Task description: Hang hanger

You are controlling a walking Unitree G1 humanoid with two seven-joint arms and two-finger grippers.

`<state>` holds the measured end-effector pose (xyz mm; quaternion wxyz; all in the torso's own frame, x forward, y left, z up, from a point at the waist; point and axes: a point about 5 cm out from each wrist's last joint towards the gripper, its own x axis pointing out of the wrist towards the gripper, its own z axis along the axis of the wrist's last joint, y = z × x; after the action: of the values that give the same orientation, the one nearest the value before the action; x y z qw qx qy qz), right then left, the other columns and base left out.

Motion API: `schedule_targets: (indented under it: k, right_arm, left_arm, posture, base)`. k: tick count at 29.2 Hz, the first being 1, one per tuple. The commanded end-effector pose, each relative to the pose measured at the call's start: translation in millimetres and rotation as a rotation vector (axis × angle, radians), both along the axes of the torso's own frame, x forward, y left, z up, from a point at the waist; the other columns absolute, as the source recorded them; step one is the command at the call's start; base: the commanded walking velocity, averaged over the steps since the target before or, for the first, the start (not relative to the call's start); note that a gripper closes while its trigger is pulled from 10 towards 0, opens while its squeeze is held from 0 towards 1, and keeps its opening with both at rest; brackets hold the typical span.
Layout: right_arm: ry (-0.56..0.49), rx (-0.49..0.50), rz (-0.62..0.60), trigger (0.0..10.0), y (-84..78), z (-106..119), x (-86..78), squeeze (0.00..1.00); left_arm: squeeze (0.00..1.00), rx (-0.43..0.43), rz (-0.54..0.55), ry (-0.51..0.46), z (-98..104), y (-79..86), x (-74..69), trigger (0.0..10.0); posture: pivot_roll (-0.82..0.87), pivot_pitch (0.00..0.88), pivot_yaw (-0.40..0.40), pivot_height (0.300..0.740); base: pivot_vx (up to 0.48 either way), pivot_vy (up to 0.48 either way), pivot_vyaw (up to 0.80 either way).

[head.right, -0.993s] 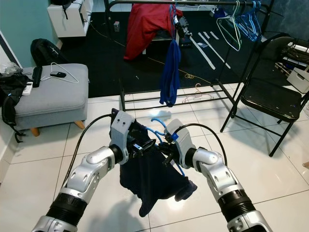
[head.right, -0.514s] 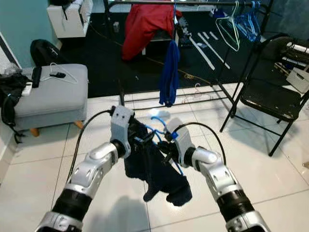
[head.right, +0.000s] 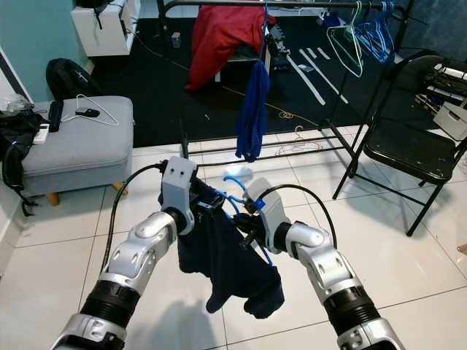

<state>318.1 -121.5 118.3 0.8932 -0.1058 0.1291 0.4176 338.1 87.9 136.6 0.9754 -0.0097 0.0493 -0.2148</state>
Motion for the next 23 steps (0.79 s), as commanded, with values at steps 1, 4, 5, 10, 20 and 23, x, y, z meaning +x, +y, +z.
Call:
schedule_targets:
  k: [1,4,5,10,20,23]
  right_arm:
    - [-0.008,0.003,0.006,10.0,0.0,3,-1.3,0.00]
    - [-0.007,0.002,0.003,10.0,-0.9,3,-1.2,0.00]
    - [-0.006,0.000,0.000,10.0,-2.4,3,-0.9,0.00]
    - [-0.003,-0.002,-0.008,10.0,-4.3,2,-0.6,0.00]
    - [-0.002,-0.002,-0.011,10.0,-5.0,3,-0.6,0.00]
    - [-0.003,-0.003,-0.012,10.0,-5.6,4,-0.4,0.00]
  left_arm:
    - [0.00,0.004,-0.041,-0.002,0,-3.5,-4.0,10.0]
    - [0.00,0.000,-0.078,-0.008,0,-5.3,-7.2,10.0]
    - [0.00,0.000,-0.115,-0.011,0,-5.7,-11.2,10.0]
    - [0.00,-0.001,-0.108,-0.004,-4,1.7,-13.2,10.0]
    - [0.00,0.011,-0.052,-0.005,-5,9.3,-7.3,10.0]
    - [0.00,0.016,-0.044,-0.002,-5,10.0,-6.0,10.0]
  posture:
    - [-0.06,0.080,-0.037,0.740]
    - [-0.06,0.080,-0.037,0.740]
    - [-0.06,0.080,-0.037,0.740]
    - [-0.06,0.080,-0.037,0.740]
    - [-0.06,0.088,-0.038,0.740]
    - [-0.06,0.088,-0.037,0.740]
  base:
    - [0.000,0.000,0.00]
    - [0.000,0.000,0.00]
    - [0.000,0.000,0.00]
    - [0.000,0.000,0.00]
    - [0.000,0.000,0.00]
    - [0.000,0.000,0.00]
